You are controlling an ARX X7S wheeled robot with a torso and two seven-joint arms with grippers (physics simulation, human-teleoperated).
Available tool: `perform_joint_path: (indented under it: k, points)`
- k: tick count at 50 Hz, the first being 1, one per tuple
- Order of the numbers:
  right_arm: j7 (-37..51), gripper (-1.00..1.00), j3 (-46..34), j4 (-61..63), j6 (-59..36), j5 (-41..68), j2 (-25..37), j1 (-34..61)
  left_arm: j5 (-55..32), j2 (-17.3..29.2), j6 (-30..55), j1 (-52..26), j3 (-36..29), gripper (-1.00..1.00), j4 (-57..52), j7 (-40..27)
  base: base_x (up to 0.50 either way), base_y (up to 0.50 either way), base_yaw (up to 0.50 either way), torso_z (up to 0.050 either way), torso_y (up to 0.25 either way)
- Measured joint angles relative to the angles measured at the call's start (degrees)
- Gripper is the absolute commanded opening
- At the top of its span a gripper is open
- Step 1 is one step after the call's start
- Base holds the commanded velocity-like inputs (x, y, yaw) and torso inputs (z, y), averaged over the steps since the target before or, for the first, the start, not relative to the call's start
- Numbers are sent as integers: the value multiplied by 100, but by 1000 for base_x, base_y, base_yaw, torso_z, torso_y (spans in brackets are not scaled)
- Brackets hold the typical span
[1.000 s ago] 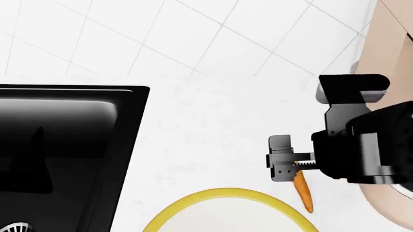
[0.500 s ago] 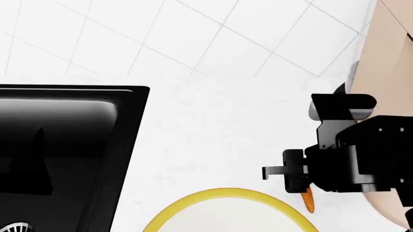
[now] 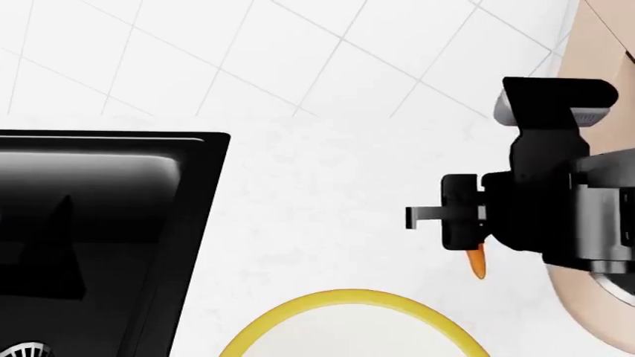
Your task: There is a mixed pile of frozen fruits and vegetables on the counter. Locate all the frozen vegetables and place the items in a bowl on the counter. Take all the frozen fruits and defrost them in a running sink.
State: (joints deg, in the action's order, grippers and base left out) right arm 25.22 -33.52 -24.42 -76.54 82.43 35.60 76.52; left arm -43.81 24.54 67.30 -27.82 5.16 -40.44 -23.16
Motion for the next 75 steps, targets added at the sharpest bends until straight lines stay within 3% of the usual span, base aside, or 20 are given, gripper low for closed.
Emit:
perform_joint_path:
  k: [12, 25, 37, 59, 60, 75]
  points:
    - [2409, -100, 593, 2205, 70, 2932, 736, -585, -159, -6, 101, -27, 63, 100, -104, -68, 0, 0, 0, 0, 0]
    - [3790, -100, 514, 3926, 599, 4813, 1156, -927, -257, 2, 108, 4, 104, 100, -164, -99, 0, 0, 0, 0, 0]
    - [4065, -100, 346, 4565, 740, 5225, 1124, -1353, -309, -10, 76, 44, 111, 100, -187, -129, 0, 0, 0, 0, 0]
    - [3661, -100, 340, 4444, 692, 4634, 865, -2116, -286, 39, -84, 188, 97, 100, -171, -128, 0, 0, 0, 0, 0]
    - [3657, 100, 337, 4442, 699, 4630, 864, -2131, -285, 38, -87, 187, 92, 100, -169, -132, 0, 0, 0, 0, 0]
    - [3874, 100, 348, 4673, 958, 4939, 995, -1978, -325, 25, -103, 161, 48, 100, -161, -181, 0, 0, 0, 0, 0]
